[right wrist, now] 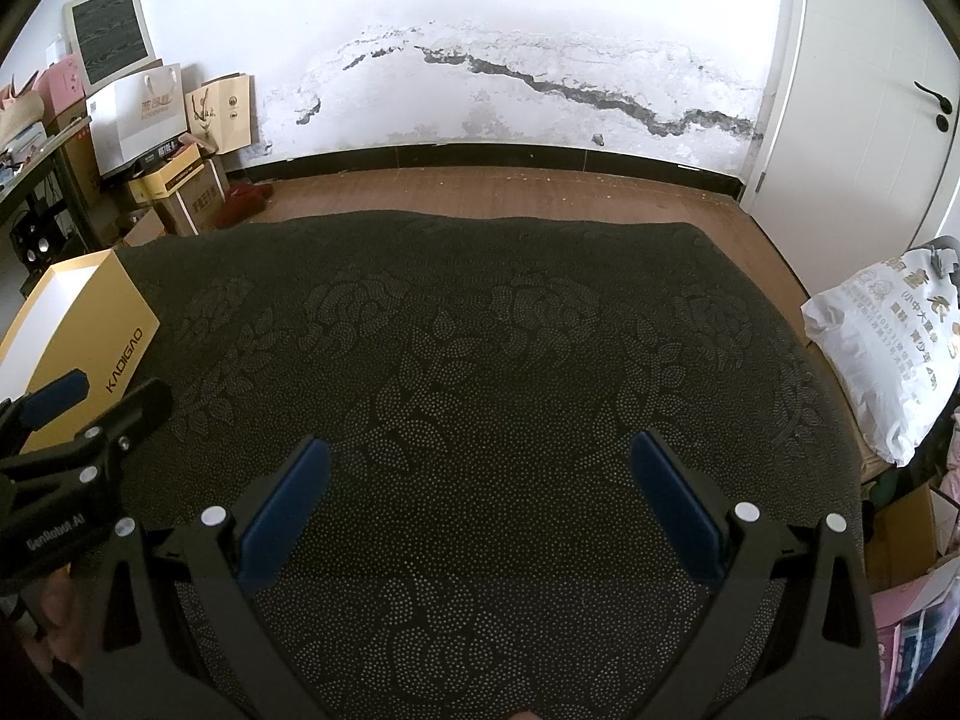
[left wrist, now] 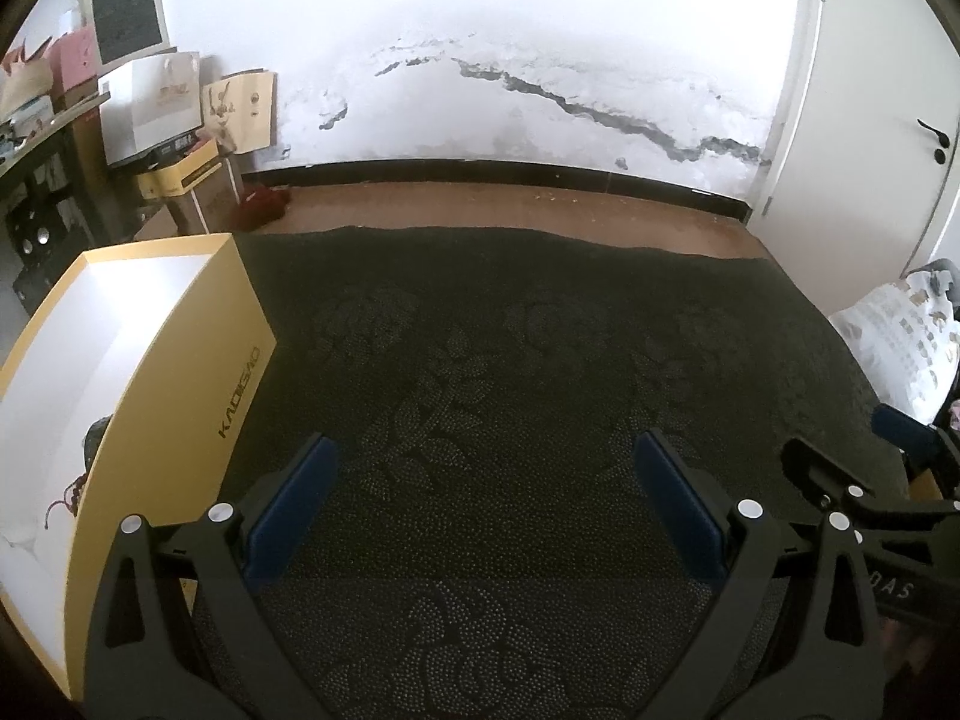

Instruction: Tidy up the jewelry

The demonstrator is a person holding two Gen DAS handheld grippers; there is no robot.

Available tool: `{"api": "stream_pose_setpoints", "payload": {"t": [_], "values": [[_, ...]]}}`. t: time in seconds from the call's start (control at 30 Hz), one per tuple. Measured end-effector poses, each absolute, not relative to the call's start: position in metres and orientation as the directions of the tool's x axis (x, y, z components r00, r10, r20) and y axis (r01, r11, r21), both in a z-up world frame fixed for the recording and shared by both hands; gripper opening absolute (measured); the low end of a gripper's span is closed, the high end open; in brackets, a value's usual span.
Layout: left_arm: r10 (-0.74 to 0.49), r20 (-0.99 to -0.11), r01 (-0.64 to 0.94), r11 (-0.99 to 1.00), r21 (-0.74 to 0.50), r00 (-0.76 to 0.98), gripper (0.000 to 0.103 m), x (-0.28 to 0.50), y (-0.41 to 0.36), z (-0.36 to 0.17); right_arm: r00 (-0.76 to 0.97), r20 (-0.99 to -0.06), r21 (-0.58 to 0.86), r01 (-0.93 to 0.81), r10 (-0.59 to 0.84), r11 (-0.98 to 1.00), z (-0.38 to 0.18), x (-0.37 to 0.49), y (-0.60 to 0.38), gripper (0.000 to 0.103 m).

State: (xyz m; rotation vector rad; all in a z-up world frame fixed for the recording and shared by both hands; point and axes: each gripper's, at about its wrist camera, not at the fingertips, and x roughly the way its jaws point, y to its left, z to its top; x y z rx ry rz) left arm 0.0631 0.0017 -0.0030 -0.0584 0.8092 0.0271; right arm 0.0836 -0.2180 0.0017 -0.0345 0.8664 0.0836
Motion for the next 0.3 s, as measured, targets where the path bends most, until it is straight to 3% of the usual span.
{"api": "stream_pose_setpoints", "payload": {"t": [0.3], "values": [[0.019,-0.737,-0.049,0.999,-0.019,0.676,0.097,0.0661,0.0012,-0.0039,0.644,-0.762,0.004,-0.087,0.059,0.996,0.0014,0.0828,-0.2179,0.097]]}}
